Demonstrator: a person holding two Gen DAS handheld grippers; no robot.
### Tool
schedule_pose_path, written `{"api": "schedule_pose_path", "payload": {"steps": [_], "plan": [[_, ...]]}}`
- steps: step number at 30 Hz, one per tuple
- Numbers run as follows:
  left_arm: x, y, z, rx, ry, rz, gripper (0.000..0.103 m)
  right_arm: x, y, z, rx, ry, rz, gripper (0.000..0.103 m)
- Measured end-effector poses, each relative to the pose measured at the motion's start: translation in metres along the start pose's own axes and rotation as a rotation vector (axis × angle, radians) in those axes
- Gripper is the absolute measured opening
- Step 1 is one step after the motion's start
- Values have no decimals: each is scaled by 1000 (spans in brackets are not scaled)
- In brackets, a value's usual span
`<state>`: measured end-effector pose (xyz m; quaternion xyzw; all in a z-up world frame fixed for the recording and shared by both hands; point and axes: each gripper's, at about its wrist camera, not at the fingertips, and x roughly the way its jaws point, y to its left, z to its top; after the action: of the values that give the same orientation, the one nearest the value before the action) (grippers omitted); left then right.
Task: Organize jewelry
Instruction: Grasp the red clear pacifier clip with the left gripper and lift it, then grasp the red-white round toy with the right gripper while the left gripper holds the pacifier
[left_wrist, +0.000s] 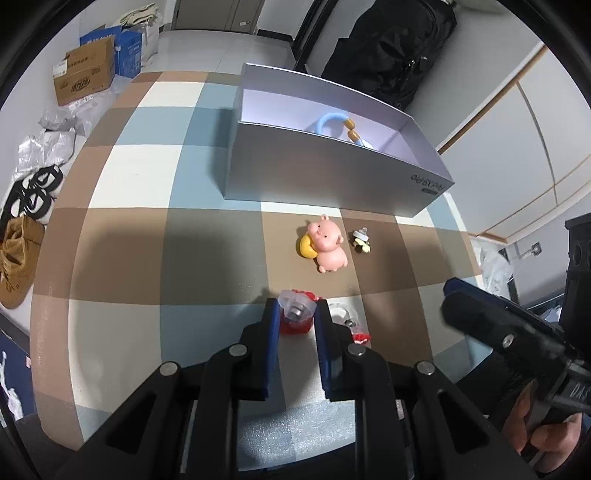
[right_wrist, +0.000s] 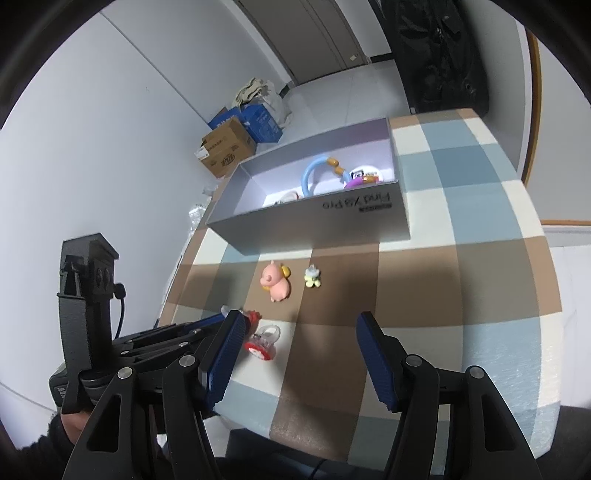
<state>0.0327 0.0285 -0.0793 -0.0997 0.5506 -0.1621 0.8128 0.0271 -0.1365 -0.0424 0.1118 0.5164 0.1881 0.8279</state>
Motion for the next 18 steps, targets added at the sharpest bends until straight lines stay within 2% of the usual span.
{"api": "schedule_pose_path", "payload": {"steps": [5, 9, 11, 18], "plan": [[-1, 0, 1, 5, -1, 7, 13, 13, 3, -5, -37, 44, -31, 62], [-10, 6, 3, -18, -25, -2, 13, 19, 5, -9, -55, 64, -38, 57], [-18, 9, 4, -31, -50, -10, 13, 24, 11, -13, -92, 93, -38, 47], [-46, 25, 8, -102, -158, -28, 13, 40, 37, -24, -229, 126, -56, 47]]}}
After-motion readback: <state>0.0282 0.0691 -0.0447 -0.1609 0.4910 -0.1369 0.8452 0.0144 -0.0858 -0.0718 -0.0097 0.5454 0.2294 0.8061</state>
